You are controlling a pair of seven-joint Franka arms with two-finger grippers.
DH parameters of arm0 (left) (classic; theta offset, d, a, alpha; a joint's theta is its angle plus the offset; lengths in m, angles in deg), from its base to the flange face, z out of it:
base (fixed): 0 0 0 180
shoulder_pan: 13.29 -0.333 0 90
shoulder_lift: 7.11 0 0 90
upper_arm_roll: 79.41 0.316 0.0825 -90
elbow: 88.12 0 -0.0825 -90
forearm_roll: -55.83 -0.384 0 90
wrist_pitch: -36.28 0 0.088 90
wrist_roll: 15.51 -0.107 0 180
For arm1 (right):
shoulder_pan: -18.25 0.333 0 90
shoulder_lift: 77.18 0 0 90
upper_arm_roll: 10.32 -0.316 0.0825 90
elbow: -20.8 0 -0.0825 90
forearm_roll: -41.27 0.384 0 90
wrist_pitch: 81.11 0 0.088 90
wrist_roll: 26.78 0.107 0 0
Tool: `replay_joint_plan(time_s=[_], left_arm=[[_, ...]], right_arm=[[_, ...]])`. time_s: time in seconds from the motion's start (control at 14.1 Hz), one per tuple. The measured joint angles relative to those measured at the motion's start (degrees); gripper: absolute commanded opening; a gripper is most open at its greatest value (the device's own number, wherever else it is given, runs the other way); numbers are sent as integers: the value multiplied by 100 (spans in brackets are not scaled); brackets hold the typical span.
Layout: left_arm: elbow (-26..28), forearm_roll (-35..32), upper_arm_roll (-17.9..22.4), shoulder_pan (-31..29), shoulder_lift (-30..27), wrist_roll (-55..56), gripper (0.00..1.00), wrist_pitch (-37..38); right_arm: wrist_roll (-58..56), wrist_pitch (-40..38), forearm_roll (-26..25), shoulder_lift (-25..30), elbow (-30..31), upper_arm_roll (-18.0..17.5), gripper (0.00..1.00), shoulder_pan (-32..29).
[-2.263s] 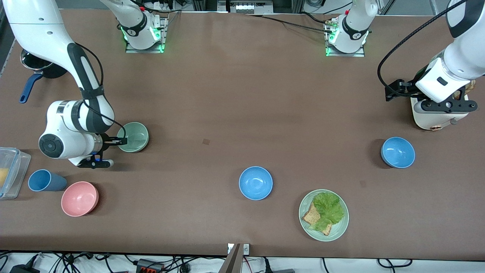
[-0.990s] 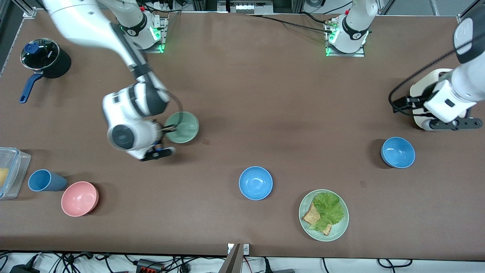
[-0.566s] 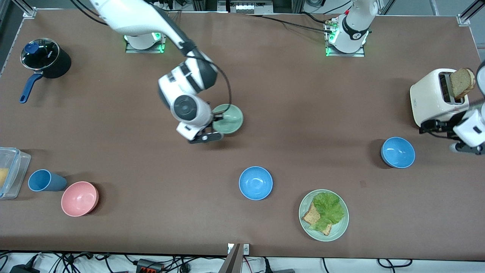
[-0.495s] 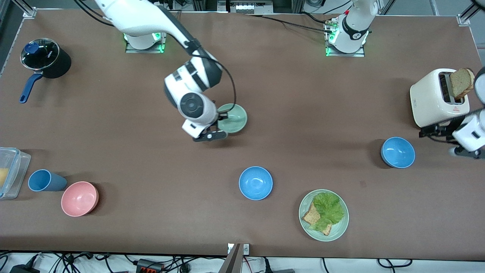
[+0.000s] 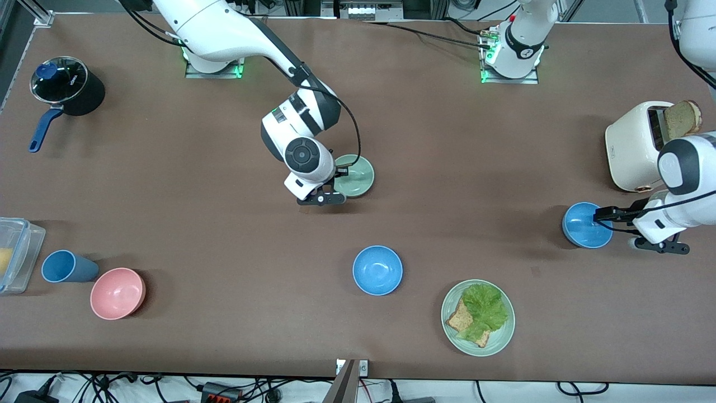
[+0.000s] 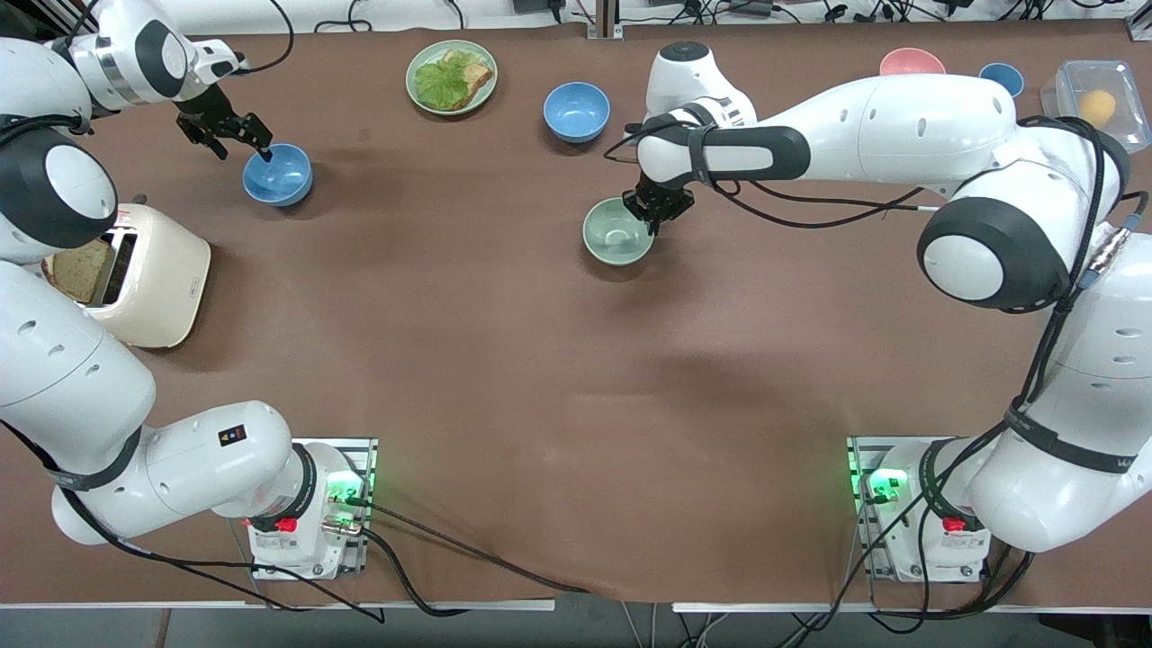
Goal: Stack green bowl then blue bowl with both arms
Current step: 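Place the green bowl mid-table while the left gripper grasps the blue bowl, then withdraw the right gripper while the left gripper lifts the blue bowl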
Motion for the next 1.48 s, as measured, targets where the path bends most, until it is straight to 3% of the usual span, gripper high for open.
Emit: replay_joint_plan(time_s=[0.35, 0.49, 0.92, 1.13, 1.48], left_arm=[[2, 0, 0, -88, 263, -5, 97, -313], [2, 0, -1, -101, 328, -7, 91, -345], [3, -3, -11, -101, 443, -105, 47, -451], [2, -3, -13, -103, 485, -211, 29, -462], [2, -3, -13, -113, 501, -246, 12, -467]], right_arm=[[270, -108, -1, 97, -430, 66, 100, 0], [284, -550, -62, 377, -781, 336, 100, -3], [-170, -1976, -679, 1039, -1739, 1235, 100, -157], [-472, -2099, -688, 1258, -1941, 1330, 100, -657], [-1069, -2201, -688, 1538, -1957, 1344, 100, -1442]])
